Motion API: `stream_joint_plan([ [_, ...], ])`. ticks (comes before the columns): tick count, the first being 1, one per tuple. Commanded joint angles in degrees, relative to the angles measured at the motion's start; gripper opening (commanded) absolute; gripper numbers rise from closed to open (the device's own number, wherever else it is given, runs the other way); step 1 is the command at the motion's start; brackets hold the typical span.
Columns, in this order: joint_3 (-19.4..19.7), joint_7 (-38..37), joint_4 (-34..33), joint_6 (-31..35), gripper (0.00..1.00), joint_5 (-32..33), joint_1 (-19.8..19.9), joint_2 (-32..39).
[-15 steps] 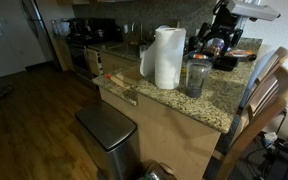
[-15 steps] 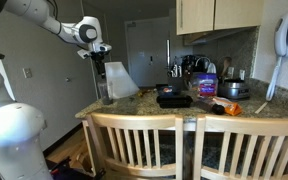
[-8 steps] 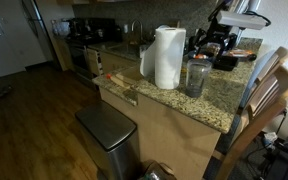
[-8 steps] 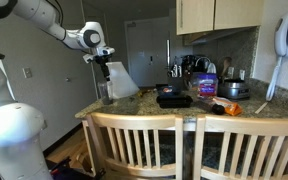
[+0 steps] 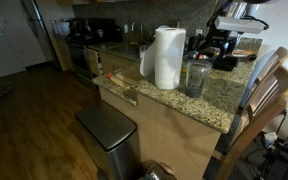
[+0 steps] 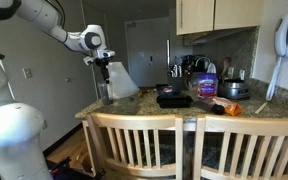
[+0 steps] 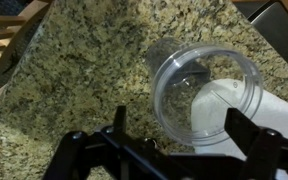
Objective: Move the clear bottle to the right
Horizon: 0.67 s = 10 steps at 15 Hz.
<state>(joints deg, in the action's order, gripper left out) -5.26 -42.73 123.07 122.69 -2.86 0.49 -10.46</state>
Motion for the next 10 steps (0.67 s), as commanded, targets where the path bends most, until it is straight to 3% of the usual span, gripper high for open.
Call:
stream_joint_plan([
  [1,0.2,0.0,-0.1,-0.1,1.00,0.0,-0.2,0.0],
  [5,0.4,-0.2,-1.2,-2.9,1.00,0.2,-0.1,4.7],
  [6,0.4,0.0,-0.1,-1.2,1.00,0.1,-0.4,1.5],
  [10,0.4,0.0,-0.2,-1.1,1.00,0.1,-0.5,2.1],
])
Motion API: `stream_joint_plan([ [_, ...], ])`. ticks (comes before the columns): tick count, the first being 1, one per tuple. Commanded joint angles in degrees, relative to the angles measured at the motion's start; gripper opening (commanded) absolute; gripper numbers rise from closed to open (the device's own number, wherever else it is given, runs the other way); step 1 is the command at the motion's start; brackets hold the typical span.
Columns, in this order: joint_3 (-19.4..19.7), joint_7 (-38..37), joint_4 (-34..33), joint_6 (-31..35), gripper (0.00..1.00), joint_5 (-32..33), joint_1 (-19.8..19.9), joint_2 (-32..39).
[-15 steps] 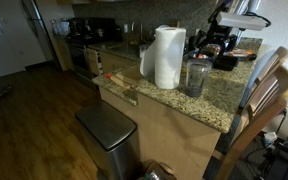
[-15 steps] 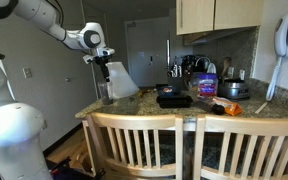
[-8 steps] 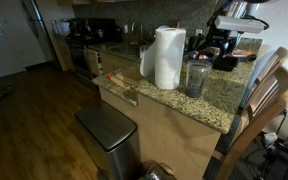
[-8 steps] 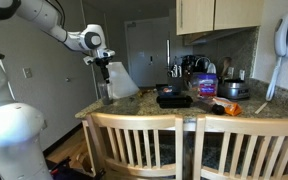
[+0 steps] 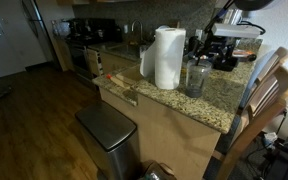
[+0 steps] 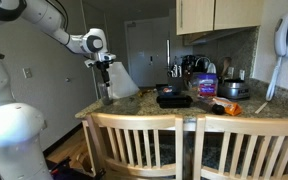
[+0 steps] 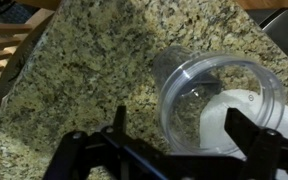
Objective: Move the clear bottle to the right
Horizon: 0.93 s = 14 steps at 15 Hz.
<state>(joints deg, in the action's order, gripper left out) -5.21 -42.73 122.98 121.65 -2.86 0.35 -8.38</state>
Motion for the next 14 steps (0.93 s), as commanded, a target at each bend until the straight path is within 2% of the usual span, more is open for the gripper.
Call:
stream_joint_plan([
  [1,0.3,0.0,-0.1,-0.1,1.00,0.1,-0.3,-0.2],
  [5,0.3,0.1,0.0,0.0,1.00,0.2,-0.3,-0.2],
  [6,0.3,0.0,0.0,-0.1,0.75,0.1,-0.3,0.1],
  [7,0.4,-0.2,-0.2,-0.3,0.74,0.3,-0.3,0.4],
  [11,0.4,-0.3,-0.6,-0.7,0.44,0.2,-0.3,0.7],
  [14,0.6,-0.2,-0.1,-0.9,0.26,0.4,-0.1,0.4],
])
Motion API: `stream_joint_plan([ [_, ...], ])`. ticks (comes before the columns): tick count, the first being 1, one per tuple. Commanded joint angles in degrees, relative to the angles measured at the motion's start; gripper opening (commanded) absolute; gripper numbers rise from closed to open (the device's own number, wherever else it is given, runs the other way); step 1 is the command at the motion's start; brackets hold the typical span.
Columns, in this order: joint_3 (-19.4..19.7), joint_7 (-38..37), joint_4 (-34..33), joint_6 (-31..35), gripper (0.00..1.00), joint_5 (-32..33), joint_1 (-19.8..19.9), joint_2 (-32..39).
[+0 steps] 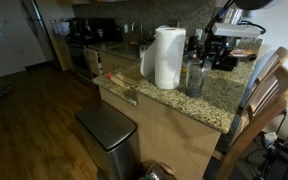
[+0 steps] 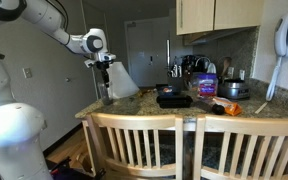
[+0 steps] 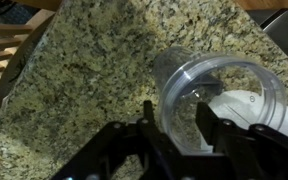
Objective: Move the clear bottle to the right
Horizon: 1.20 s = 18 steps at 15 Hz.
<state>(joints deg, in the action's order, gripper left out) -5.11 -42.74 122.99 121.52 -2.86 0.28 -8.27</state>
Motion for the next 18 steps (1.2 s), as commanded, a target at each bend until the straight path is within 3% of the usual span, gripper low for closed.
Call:
stream_joint_plan([
  [1,0.6,-0.3,0.0,-0.9,0.16,0.6,0.0,0.0],
  [3,0.9,-0.5,-0.2,-1.6,0.02,1.2,0.3,-0.3],
  [5,1.3,-0.7,-0.7,-2.3,0.00,2.5,0.7,-1.0],
  [9,3.3,-2.7,-1.4,-1.7,0.03,8.7,3.2,-5.8],
  [14,8.1,-2.1,-5.5,-0.8,0.03,18.8,10.6,-10.7],
  [16,12.7,3.6,-9.6,-3.3,0.03,14.9,12.4,-9.1],
  [18,18.7,12.2,-14.5,-6.7,0.03,5.5,12.8,-4.9],
])
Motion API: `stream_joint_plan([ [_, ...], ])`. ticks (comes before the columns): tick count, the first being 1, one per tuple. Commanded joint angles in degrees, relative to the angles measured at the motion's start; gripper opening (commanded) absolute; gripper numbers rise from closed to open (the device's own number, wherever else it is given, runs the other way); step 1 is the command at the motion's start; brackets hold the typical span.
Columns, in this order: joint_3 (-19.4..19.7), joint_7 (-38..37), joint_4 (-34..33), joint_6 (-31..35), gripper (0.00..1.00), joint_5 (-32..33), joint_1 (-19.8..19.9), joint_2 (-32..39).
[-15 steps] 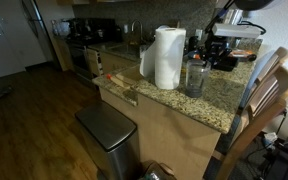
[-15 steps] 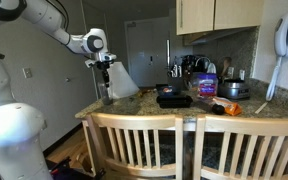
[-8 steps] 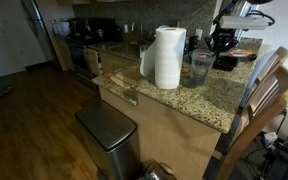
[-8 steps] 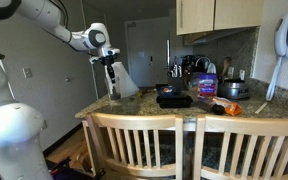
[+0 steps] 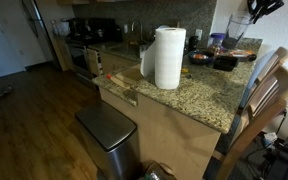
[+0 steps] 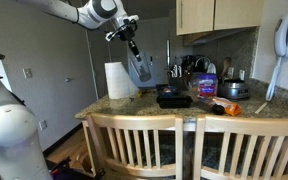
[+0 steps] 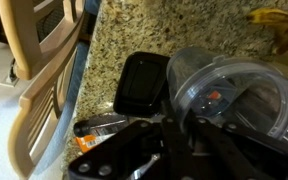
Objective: Move the clear bottle to the right
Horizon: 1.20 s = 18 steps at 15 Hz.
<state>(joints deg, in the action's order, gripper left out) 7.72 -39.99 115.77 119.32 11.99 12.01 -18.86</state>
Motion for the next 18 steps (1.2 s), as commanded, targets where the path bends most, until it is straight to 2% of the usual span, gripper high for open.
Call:
stream_joint_plan([
  [1,8.6,14.9,-9.0,-4.4,0.03,-14.0,1.0,8.2],
  [4,13.8,26.2,-15.7,-9.0,0.03,-28.6,1.4,17.1],
  [6,14.0,29.8,-20.6,-15.4,0.03,-35.4,2.0,21.9],
  [8,11.4,30.0,-26.8,-23.5,0.03,-36.8,1.8,25.3],
  [10,8.1,28.7,-32.6,-28.3,0.03,-32.3,0.1,27.2],
  [14,2.9,21.2,-46.3,-34.5,0.03,-17.7,-4.9,31.2],
  [18,1.2,20.0,-58.2,-38.5,0.03,-3.7,-8.2,38.1],
])
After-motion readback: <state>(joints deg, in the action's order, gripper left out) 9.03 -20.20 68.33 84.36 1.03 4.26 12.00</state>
